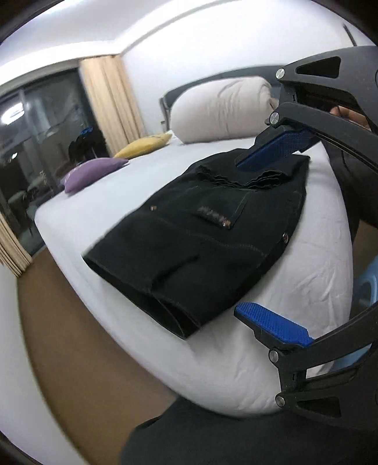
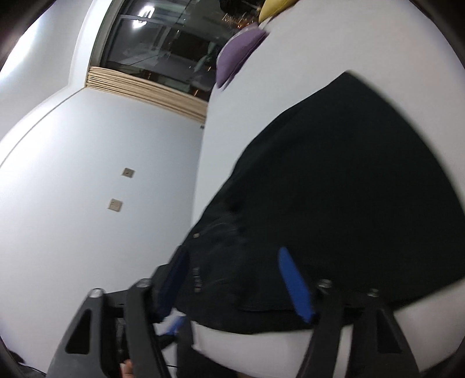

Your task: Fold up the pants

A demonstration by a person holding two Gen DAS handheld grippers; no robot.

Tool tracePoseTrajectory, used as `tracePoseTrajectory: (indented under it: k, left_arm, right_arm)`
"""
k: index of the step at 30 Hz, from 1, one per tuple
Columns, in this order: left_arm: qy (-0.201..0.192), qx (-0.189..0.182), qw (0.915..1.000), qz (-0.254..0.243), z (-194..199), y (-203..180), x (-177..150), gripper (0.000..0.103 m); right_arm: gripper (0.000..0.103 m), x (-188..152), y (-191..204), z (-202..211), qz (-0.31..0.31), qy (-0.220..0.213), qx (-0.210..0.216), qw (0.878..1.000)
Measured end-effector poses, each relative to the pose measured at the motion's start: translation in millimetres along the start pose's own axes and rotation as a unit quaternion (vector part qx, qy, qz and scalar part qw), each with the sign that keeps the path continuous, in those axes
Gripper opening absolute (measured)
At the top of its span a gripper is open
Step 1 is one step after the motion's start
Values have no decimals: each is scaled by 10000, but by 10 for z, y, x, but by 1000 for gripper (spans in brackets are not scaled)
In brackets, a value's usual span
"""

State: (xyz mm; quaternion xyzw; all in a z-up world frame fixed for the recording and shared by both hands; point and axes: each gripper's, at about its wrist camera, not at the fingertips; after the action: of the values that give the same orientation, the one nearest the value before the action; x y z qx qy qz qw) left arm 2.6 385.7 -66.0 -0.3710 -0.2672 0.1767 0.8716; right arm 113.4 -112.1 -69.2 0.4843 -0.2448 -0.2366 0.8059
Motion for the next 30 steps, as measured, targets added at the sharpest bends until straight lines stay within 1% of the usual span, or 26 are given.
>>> tracePoseTrajectory:
  k: [1, 2, 4, 6, 8, 9, 11, 13, 14, 15, 16, 17, 18, 19, 21, 24, 26, 30]
  left_arm:
    - [49, 38, 9999, 85, -23, 48, 10, 90]
    - [89, -1, 9997, 210, -50, 99, 24, 90]
    - [128, -127, 9993, 324, -100, 175, 50, 90]
    - [87, -204, 9987, 452, -133, 261, 66, 90]
    - [30, -341, 9975, 626, -181, 319, 108, 90]
    - [20, -384, 9968, 704, -212, 350, 133, 90]
    - [-47, -526, 9937, 991, -223, 442, 170, 88]
    - [-71, -625, 9914, 1149, -234, 554, 275, 79]
    - [-67, -638, 9903, 1235, -241, 596, 304, 67]
    - [-60, -658, 9892, 1309, -255, 634, 324, 55]
    - [-49, -694, 9880, 1379, -270, 648, 340, 48]
    - [-21, -735, 9872, 1415, -280, 667, 361, 32]
    - [15, -745, 9878, 1370, -289, 658, 387, 28]
    - [14, -742, 9889, 1284, -301, 603, 384, 27]
    - [-36, -706, 9923, 1013, -274, 506, 428, 20]
    - [-131, -639, 9960, 606, -238, 318, 515, 17]
    - [-182, -622, 9972, 360, -201, 191, 561, 16]
    - [-265, -466, 9981, -295, -179, -97, 631, 16]
  right_arm:
    - [54, -4, 28, -43, 13, 38, 27, 10000]
    - [51, -29, 39, -47, 45, 73, 35, 10000]
    - [49, -44, 75, -85, 107, 124, 37, 9999]
    - [47, -64, 71, -102, 87, 150, 45, 9998]
    - [41, -101, 100, -111, 89, 155, 18, 9998]
    - [40, -102, 110, -119, 82, 158, 16, 9998]
    - [38, -92, 124, -105, 100, 168, 6, 9998]
    - [36, -82, 149, -99, 152, 171, -31, 9997]
    - [35, -77, 169, -110, 186, 184, -70, 9996]
    - [35, -67, 200, -132, 265, 212, -220, 9992]
    - [33, -60, 223, -162, 338, 240, -339, 9986]
    - [31, -52, 257, -196, 441, 278, -484, 9975]
    - [30, -34, 305, -237, 561, 334, -629, 9959]
    - [28, -21, 333, -267, 627, 371, -694, 9949]
    - [26, 22, 420, -339, 822, 456, -888, 9916]
    - [23, 91, 539, -533, 1115, 681, -1199, 9841]
    - [20, 138, 591, -720, 1247, 866, -1364, 9790]
    - [18, 201, 635, -1134, 1340, 1202, -1456, 9728]
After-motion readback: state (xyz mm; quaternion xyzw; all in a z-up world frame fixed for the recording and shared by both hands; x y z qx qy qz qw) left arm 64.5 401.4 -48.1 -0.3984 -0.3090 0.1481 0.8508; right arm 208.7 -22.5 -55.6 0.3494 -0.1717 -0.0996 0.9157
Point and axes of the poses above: each gripper's, at about its wrist camera, not at the fingertips, and z roughly against the way its jaws point, y to its left, x to its top, and after that the axes turned 7 degrees about -z, right-handed
